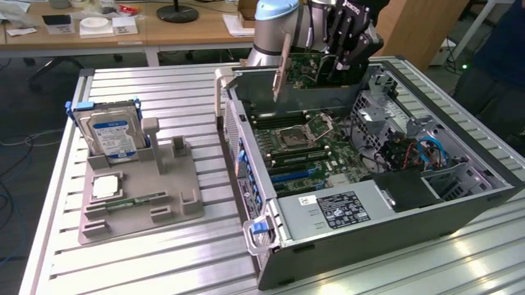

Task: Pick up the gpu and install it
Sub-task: 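Insert the gpu into the slot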

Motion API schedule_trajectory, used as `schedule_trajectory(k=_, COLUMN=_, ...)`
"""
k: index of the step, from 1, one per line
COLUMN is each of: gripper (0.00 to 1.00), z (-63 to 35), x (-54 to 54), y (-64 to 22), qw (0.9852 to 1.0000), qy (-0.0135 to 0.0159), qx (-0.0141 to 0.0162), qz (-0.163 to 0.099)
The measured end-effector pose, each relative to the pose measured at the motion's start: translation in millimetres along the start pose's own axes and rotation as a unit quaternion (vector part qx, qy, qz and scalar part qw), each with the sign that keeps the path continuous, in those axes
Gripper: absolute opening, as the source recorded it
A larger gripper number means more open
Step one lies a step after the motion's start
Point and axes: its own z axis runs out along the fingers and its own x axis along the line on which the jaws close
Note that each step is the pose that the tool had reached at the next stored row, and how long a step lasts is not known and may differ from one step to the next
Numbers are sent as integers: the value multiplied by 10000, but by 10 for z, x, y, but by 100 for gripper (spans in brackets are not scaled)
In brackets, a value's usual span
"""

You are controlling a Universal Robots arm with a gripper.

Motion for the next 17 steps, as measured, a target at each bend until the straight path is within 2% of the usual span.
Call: schedule_trajectory(k=17, gripper=27, z=0, x=0, y=0, qw=10000, qy=0, qx=0, qz=0)
